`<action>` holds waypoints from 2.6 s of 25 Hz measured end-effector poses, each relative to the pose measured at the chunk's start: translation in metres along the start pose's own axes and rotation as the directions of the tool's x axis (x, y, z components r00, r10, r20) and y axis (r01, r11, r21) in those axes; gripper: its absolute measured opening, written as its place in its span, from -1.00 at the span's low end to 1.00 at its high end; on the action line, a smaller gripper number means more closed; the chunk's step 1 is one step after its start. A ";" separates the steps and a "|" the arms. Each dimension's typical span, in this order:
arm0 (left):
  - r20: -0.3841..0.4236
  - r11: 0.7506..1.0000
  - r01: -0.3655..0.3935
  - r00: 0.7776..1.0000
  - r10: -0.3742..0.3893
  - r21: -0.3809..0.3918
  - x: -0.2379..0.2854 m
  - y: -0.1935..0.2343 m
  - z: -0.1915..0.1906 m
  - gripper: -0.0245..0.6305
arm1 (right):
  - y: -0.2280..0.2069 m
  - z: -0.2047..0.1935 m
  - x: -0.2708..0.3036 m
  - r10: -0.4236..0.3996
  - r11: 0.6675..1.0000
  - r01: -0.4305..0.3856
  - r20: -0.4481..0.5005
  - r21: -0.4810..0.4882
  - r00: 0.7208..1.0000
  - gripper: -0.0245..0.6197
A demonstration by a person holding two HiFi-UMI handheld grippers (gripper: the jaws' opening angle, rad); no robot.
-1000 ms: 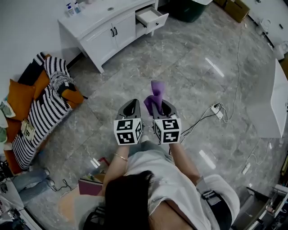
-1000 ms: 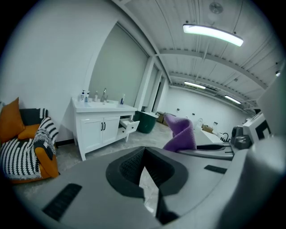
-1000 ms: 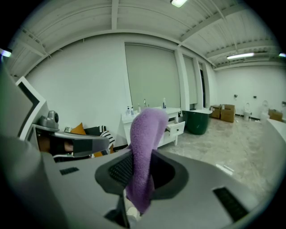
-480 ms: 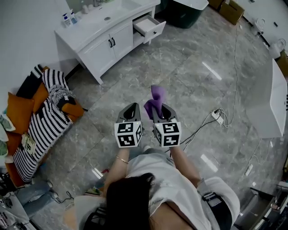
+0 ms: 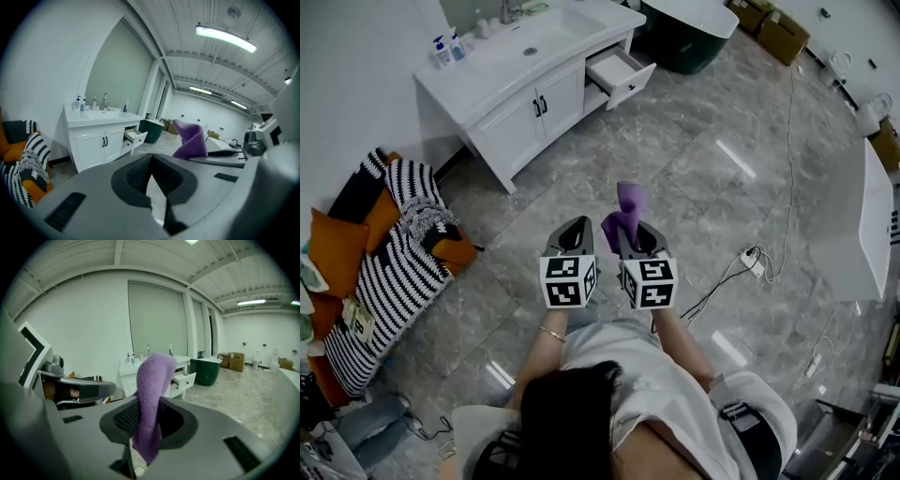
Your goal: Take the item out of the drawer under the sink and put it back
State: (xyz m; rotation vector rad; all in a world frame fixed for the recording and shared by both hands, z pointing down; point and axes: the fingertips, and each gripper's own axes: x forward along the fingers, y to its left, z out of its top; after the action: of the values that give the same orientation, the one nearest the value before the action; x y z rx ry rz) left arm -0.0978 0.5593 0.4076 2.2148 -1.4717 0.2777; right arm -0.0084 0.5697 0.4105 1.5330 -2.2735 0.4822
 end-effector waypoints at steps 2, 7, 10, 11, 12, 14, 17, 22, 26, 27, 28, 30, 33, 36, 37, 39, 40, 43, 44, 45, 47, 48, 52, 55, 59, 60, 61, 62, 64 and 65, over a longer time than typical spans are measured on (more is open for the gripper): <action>-0.004 1.000 0.010 1.000 -0.010 0.003 0.007 0.012 0.006 -0.92 | 0.005 0.006 0.013 -0.008 1.000 0.008 -0.005 0.001 1.000 -0.63; -0.015 0.999 0.041 0.999 -0.041 -0.003 0.021 0.037 0.021 -0.92 | 0.014 0.019 0.038 -0.032 0.999 0.032 -0.010 0.003 0.999 -0.63; -0.016 0.998 0.069 0.998 -0.069 0.002 0.030 0.044 0.028 -0.92 | 0.016 0.026 0.050 -0.048 0.999 0.048 -0.008 0.005 0.999 -0.63; -0.019 0.997 0.077 0.997 -0.077 0.004 0.032 0.045 0.030 -0.92 | 0.017 0.028 0.054 -0.052 0.999 0.052 -0.008 0.005 0.999 -0.63; -0.023 0.996 0.084 0.996 -0.084 0.005 0.034 0.047 0.030 -0.92 | 0.017 0.029 0.057 -0.056 0.998 0.056 -0.009 0.006 0.998 -0.63; -0.032 0.995 0.096 0.995 -0.096 0.006 0.039 0.049 0.031 -0.92 | 0.016 0.032 0.061 -0.063 0.998 0.063 -0.008 0.006 0.998 -0.63; -0.038 0.994 0.110 0.993 -0.110 0.013 0.044 0.050 0.034 -0.92 | 0.014 0.037 0.065 -0.075 0.997 0.075 -0.003 0.015 0.997 -0.63; -0.036 0.992 0.123 0.992 -0.122 0.015 0.052 0.055 0.043 -0.92 | 0.012 0.043 0.072 -0.084 0.996 0.084 0.008 0.026 0.996 -0.63; -0.038 0.991 0.134 0.990 -0.133 0.024 0.060 0.052 0.043 -0.92 | 0.006 0.043 0.076 -0.092 0.996 0.092 0.004 0.015 0.996 -0.63; -0.041 0.991 0.134 0.990 -0.133 0.024 0.061 0.052 0.042 -0.92 | 0.006 0.043 0.078 -0.091 0.996 0.091 0.004 0.014 0.996 -0.63; -0.044 0.991 0.133 0.990 -0.132 0.024 0.063 0.052 0.041 -0.92 | 0.006 0.043 0.080 -0.089 0.996 0.089 0.004 0.015 0.996 -0.63; -0.052 0.991 0.135 0.990 -0.134 0.021 0.070 0.053 0.039 -0.92 | 0.003 0.043 0.085 -0.083 0.996 0.083 0.003 0.015 0.997 -0.63; -0.063 0.991 0.131 0.989 -0.130 0.006 0.084 0.056 0.038 -0.92 | -0.004 0.048 0.097 -0.075 0.997 0.075 0.005 0.003 0.997 -0.63; -0.070 0.993 0.119 0.991 -0.118 0.009 0.098 0.055 0.041 -0.92 | -0.016 0.054 0.107 -0.071 0.997 0.071 0.005 -0.002 0.997 -0.63; -0.067 0.993 0.115 0.991 -0.114 0.009 0.104 0.055 0.045 -0.92 | -0.021 0.057 0.112 -0.067 0.998 0.067 0.006 0.000 0.998 -0.63; -0.063 0.994 0.107 0.992 -0.107 0.003 0.118 0.056 0.051 -0.92 | -0.030 0.062 0.126 -0.057 0.998 0.057 0.005 -0.001 0.998 -0.63; -0.064 0.995 0.103 0.993 -0.102 0.000 0.125 0.057 0.053 -0.92 | -0.034 0.065 0.133 -0.052 0.999 0.052 0.002 -0.004 0.999 -0.63; -0.074 0.996 0.087 0.993 -0.087 -0.003 0.149 0.059 0.060 -0.92 | -0.051 0.075 0.153 -0.043 0.999 0.043 -0.004 0.001 0.999 -0.63; -0.077 0.997 0.083 0.994 -0.083 -0.002 0.157 0.059 0.063 -0.92 | -0.058 0.078 0.160 -0.042 0.999 0.042 -0.005 0.007 0.999 -0.63; -0.081 0.997 0.079 0.994 -0.079 0.000 0.167 0.059 0.067 -0.92 | -0.064 0.081 0.167 -0.040 0.999 0.040 -0.007 0.012 0.999 -0.63; -0.087 0.997 0.076 0.993 -0.075 0.005 0.186 0.058 0.074 -0.92 | -0.078 0.086 0.181 -0.035 0.999 0.035 -0.016 0.020 0.999 -0.63; -0.087 0.997 0.076 0.993 -0.075 0.007 0.196 0.057 0.079 -0.92 | -0.085 0.089 0.188 -0.032 0.999 0.033 -0.020 0.022 0.999 -0.63; -0.085 0.998 0.062 0.994 -0.062 -0.008 0.234 0.054 0.099 -0.92 | -0.111 0.104 0.213 -0.015 1.000 0.015 -0.025 0.025 1.000 -0.63; -0.086 0.999 0.048 0.995 -0.049 -0.015 0.259 0.055 0.112 -0.92 | -0.129 0.114 0.231 -0.003 1.000 0.003 -0.031 0.027 1.000 -0.63; -0.083 0.999 0.028 0.996 -0.029 -0.017 0.284 0.052 0.125 -0.92 | -0.152 0.127 0.249 0.014 1.000 -0.013 -0.037 0.019 0.999 -0.63; -0.081 1.000 0.022 0.996 -0.024 -0.018 0.290 0.052 0.128 -0.92 | -0.157 0.130 0.253 0.018 1.000 -0.018 -0.036 0.018 0.999 -0.63; -0.079 1.000 0.017 0.997 -0.018 -0.019 0.297 0.051 0.131 -0.92 | -0.162 0.133 0.257 0.023 1.000 -0.022 -0.035 0.016 0.999 -0.63; -0.076 1.000 0.012 0.997 -0.013 -0.019 0.303 0.050 0.134 -0.92 | -0.167 0.136 0.262 0.027 1.000 -0.027 -0.033 0.014 0.999 -0.63; -0.069 1.000 0.001 0.998 -0.002 -0.019 0.314 0.050 0.139 -0.92 | -0.175 0.140 0.270 0.038 0.999 -0.038 -0.032 0.004 0.999 -0.63; -0.065 1.000 -0.003 0.998 0.002 -0.020 0.318 0.051 0.141 -0.92 | -0.178 0.142 0.274 0.044 0.999 -0.044 -0.033 -0.001 0.999 -0.63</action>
State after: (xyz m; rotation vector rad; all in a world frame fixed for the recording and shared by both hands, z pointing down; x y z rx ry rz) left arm -0.0265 0.2155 0.4292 2.1674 -1.4368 0.3312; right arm 0.0473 0.2181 0.4293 1.4669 -2.2861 0.5137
